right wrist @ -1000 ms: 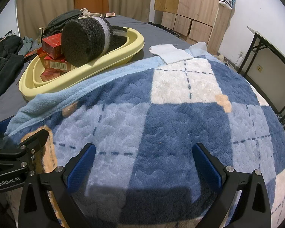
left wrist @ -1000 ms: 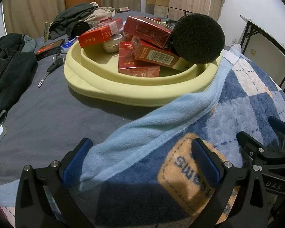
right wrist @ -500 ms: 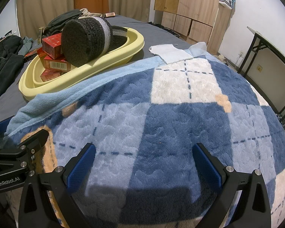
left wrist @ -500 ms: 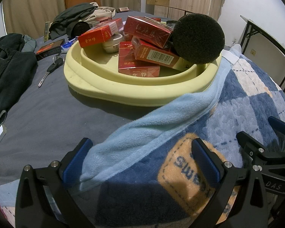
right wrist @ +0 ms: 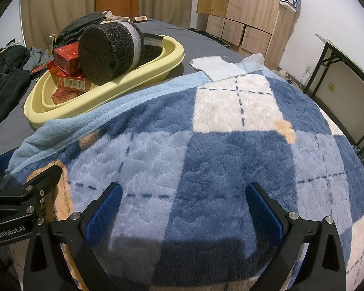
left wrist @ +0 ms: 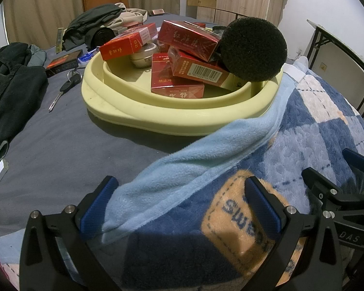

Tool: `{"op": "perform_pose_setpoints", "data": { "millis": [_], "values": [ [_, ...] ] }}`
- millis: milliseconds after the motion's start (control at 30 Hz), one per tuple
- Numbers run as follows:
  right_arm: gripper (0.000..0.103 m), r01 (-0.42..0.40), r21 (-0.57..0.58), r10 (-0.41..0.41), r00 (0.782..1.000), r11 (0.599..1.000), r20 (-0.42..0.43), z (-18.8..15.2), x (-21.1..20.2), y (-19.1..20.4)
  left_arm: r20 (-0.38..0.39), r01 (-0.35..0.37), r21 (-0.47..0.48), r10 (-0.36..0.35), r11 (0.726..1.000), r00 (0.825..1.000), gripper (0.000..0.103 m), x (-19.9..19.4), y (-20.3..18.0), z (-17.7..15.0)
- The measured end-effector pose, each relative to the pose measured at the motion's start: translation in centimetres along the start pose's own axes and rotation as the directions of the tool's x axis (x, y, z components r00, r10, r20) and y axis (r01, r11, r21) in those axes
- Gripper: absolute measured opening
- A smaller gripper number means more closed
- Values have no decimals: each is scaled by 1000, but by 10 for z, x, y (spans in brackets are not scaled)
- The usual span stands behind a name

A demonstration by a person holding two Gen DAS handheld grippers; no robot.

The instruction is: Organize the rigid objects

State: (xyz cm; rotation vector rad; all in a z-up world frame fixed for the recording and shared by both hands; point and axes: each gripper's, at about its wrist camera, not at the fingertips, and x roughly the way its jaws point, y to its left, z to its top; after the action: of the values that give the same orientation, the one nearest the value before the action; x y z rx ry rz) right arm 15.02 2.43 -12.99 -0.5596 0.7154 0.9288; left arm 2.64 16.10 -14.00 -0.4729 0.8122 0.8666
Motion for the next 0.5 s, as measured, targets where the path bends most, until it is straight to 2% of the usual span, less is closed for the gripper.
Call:
{"op": "perform_pose_setpoints", "data": {
  "millis": [500],
  "values": [
    [103,1,0,-1,1000,1000,0,0,0,0,0,1,0,-1,1000,1000,103,0,0,0]
  ]
}}
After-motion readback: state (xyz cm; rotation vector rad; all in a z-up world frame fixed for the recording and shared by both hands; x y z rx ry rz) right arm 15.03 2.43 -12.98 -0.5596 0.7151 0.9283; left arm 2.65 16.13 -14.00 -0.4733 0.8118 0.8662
